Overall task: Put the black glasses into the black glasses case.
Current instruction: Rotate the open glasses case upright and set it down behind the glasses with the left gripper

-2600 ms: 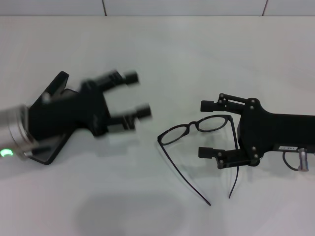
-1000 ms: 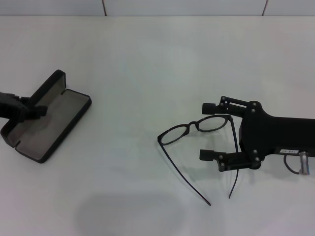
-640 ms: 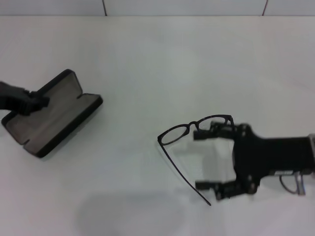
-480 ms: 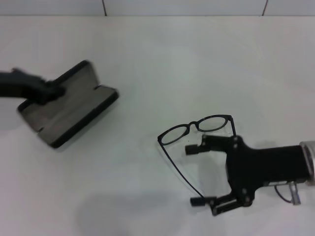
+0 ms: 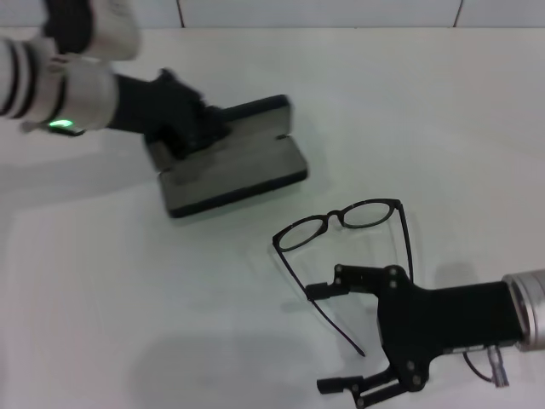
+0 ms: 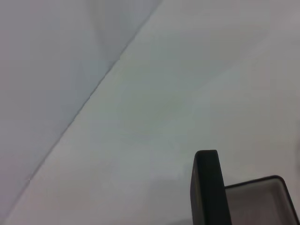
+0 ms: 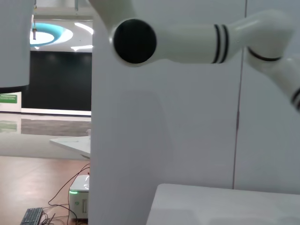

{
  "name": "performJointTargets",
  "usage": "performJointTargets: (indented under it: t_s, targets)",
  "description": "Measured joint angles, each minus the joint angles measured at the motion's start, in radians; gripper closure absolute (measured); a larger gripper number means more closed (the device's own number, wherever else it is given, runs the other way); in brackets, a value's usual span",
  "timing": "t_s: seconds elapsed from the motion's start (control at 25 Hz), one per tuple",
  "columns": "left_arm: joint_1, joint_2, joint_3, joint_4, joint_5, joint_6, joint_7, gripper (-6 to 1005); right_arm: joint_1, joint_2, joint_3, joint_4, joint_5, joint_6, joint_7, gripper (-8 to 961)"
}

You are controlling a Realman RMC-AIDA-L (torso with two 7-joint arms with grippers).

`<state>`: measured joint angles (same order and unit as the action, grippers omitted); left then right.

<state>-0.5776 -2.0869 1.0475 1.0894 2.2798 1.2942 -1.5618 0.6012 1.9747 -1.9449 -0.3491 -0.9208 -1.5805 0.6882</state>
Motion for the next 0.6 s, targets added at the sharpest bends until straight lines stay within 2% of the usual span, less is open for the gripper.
performJointTargets:
  t_s: [0.24, 0.32, 0.44, 0.6]
  targets:
    - [-0.089, -0.001, 0.030, -0.111, -0.034, -0.028, 0.149, 797, -0.012, 0.011, 0.000, -0.001, -0.002, 0.000, -0.003, 82]
    - [-0.101, -0.001, 0.049, -0.138, -0.031, -0.055, 0.170, 793, -0.017, 0.014, 0.000, -0.001, -0.003, -0.001, -0.008, 83]
    - [-0.115, -0.002, 0.123, -0.172, -0.041, -0.153, 0.178, 786, -0.031, 0.015, 0.000, -0.002, -0.003, -0.006, -0.021, 85]
    - [-0.110, -0.005, 0.191, -0.176, -0.084, -0.234, 0.173, 777, -0.036, 0.015, 0.010, -0.002, -0.003, -0.005, -0.024, 88]
